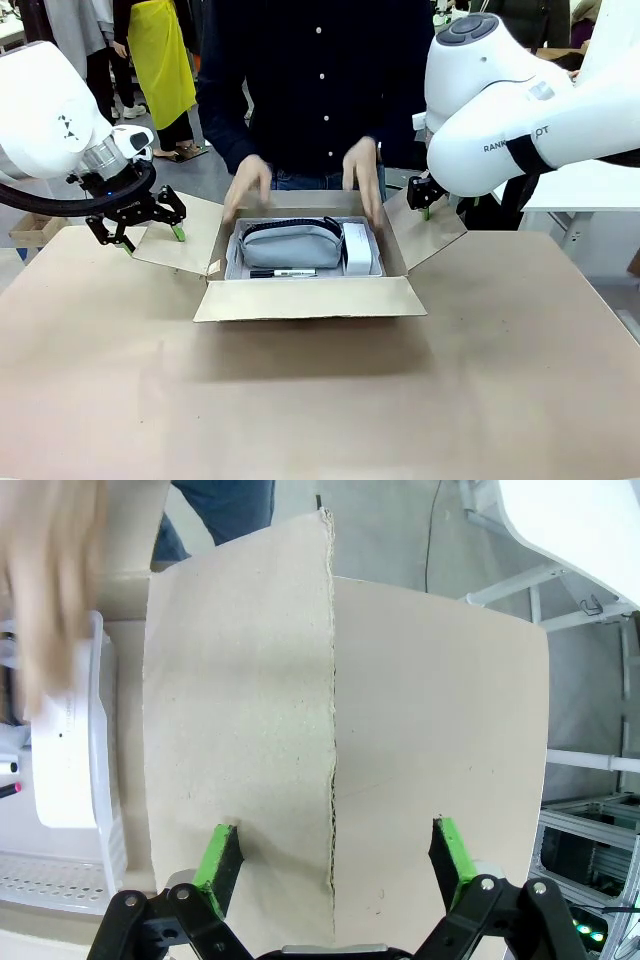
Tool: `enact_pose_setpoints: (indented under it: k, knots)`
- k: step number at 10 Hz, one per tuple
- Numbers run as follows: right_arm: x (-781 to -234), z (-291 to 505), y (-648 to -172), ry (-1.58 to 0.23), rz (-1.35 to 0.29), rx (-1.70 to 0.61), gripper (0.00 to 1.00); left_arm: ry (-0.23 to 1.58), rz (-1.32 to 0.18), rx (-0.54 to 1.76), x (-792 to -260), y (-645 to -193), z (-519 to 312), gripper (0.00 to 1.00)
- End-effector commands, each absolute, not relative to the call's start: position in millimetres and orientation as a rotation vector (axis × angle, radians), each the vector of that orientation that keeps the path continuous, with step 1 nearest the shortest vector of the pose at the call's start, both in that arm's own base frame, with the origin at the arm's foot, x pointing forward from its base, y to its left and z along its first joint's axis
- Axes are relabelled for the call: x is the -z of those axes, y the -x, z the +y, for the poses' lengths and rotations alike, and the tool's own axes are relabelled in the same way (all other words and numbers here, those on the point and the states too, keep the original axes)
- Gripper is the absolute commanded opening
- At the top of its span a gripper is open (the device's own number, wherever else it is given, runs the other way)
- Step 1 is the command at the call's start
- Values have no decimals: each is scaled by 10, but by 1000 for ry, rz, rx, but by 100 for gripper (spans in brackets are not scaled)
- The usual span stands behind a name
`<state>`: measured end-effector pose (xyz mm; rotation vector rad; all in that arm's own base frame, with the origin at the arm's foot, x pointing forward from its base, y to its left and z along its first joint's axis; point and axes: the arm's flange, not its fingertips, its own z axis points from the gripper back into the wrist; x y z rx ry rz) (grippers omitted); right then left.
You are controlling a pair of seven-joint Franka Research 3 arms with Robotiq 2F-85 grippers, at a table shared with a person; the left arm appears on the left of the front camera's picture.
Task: Pack the gift set into the box.
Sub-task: Lift both hands away from the flaps of the Package Box.
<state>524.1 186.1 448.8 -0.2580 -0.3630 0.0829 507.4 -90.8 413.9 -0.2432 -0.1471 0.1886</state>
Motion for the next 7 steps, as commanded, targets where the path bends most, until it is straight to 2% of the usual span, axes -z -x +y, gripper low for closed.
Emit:
enact_pose_setpoints:
  k: [1,2,4,5,7]
  knots:
    - [-4488,1861,-5241,258,-363,-83,100,230,-148,-200,-4158,-5065,-910,100]
    - [-4609,1865,-5233,216,-355,-135,100,243,-147,-189,-4139,-5074,-908,100]
    - [-5015,1755,-5002,52,-373,-258,100,433,-194,-106,-4713,-4723,-630,100]
    - [-5220,1568,-4856,-78,-391,-289,100,569,-198,-56,-4941,-4529,-413,100]
    - [-5499,1006,-4549,-487,-332,-352,100,876,-188,66,-5105,-4154,163,100]
